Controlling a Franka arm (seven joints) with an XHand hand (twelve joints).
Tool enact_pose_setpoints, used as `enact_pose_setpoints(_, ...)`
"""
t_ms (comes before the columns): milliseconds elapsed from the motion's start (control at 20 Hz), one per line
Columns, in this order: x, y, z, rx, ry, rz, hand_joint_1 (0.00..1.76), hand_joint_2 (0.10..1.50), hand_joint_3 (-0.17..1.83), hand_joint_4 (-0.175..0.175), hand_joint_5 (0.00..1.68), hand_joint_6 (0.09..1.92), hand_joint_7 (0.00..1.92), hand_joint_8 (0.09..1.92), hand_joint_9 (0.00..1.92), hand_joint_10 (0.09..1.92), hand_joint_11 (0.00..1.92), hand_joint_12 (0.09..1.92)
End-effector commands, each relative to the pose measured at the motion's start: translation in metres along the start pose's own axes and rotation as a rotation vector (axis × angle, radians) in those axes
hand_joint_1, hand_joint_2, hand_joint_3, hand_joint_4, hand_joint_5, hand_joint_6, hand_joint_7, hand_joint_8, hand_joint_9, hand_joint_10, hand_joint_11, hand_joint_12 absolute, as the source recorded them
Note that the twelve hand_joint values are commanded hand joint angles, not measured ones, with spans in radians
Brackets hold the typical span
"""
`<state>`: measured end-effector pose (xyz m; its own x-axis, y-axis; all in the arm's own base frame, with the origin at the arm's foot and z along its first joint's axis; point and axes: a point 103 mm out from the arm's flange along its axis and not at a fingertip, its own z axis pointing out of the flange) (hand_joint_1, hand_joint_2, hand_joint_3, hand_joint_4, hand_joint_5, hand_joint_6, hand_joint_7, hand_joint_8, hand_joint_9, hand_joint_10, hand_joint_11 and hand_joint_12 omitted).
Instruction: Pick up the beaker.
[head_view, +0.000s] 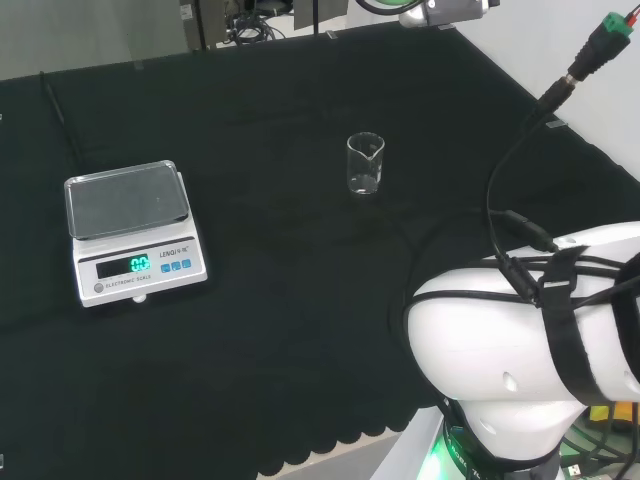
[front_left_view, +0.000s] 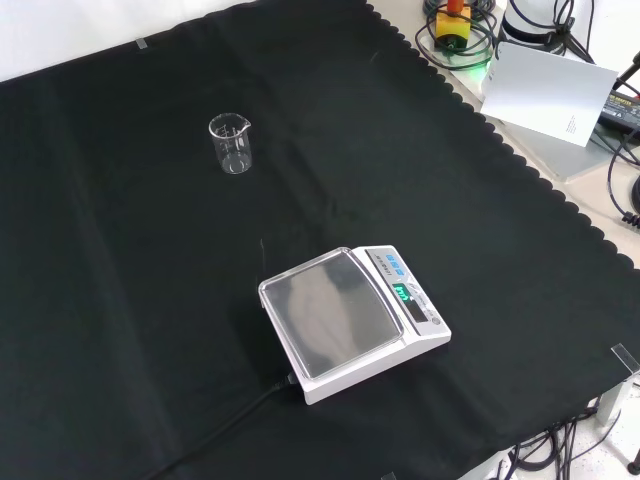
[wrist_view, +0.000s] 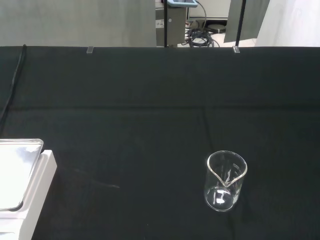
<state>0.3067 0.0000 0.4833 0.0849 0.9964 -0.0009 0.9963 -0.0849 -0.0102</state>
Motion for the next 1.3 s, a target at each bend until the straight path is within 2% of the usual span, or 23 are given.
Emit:
enact_pose_setpoints(50,-0.001,-0.001,0.0,-0.01,-0.01,0.001,0.51,0.56,0.43,-0.032,0.13,0.19,0.11,0.71,0.19,0.79,0.0,1.3)
enact_pose_setpoints(200,-0.005,-0.002,0.003,-0.006,-0.009,0.003,0.51,0.63,0.29,-0.031,0.17,0.09,0.1,0.73,0.16,0.83,0.0,1.33)
enact_pose_setpoints(550,-0.013,0.018,0.023,-0.002,-0.003,0.022,0.51,0.65,0.26,-0.031,0.18,0.09,0.09,0.73,0.16,0.84,0.0,1.33)
enact_pose_setpoints(800,-0.028,0.056,0.06,0.041,0.011,0.038,0.51,0.65,0.25,-0.031,0.18,0.09,0.09,0.73,0.14,0.83,0.0,1.33)
enact_pose_setpoints(1050,-0.055,0.095,0.107,0.099,0.046,0.069,0.52,0.66,0.24,-0.031,0.18,0.09,0.08,0.72,0.12,0.83,0.0,1.33)
enact_pose_setpoints(1300,-0.072,0.119,0.15,0.112,0.08,0.089,0.53,0.66,0.23,-0.031,0.18,0.09,0.06,0.72,0.1,0.84,0.0,1.3)
